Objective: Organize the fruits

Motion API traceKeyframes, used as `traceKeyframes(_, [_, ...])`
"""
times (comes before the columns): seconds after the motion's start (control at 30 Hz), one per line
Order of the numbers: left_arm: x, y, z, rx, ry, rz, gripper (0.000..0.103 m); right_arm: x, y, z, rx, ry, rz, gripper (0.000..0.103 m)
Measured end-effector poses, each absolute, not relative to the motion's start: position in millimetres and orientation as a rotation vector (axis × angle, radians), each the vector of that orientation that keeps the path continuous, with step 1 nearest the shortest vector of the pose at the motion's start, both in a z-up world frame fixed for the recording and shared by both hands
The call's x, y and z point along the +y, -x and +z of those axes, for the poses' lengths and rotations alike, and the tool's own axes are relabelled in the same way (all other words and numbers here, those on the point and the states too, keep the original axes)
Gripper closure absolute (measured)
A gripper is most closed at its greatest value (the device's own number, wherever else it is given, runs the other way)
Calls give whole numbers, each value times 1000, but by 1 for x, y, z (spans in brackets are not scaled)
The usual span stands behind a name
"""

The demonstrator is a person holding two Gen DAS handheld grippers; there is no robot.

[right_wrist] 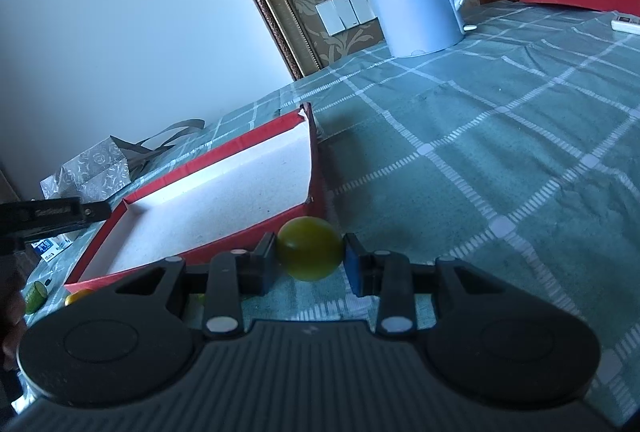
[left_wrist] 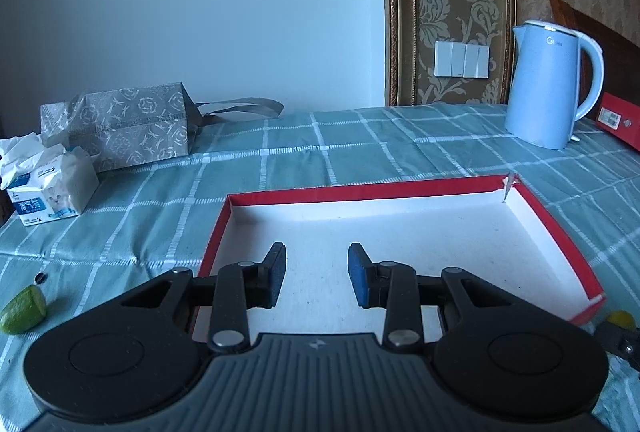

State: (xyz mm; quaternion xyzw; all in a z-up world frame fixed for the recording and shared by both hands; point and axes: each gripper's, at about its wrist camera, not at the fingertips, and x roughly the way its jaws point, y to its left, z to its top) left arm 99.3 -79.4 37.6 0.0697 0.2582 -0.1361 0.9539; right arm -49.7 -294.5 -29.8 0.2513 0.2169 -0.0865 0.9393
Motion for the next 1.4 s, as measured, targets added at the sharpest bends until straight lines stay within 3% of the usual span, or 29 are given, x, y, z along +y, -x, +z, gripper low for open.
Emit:
traceKeyframes(0.5, [-102,-149,12,673,-168,-231,69,-295,51,-30,428,-514,-165,70])
traceKeyframes(0.57, [-101,-154,8,696,-157,-223,62,-295,51,-30,427,-514,-163,70])
traceKeyframes(0.63, [-100,-157,3,708,-146,-225,44,-295,52,-30,424,-515,-161,70])
traceKeyframes(0.7, [-98,-157,2,708,-134,-226,38,-295,52,-30,428,-513,-155,70])
traceKeyframes(0.8, [-96,-153,6,677,-118,-238,16,-296,51,-30,433,-515,-152,70])
traceKeyframes(1.4, [-26,-102,52,563,-60,-324,14,-297,51,-31,437,-533,-146,70])
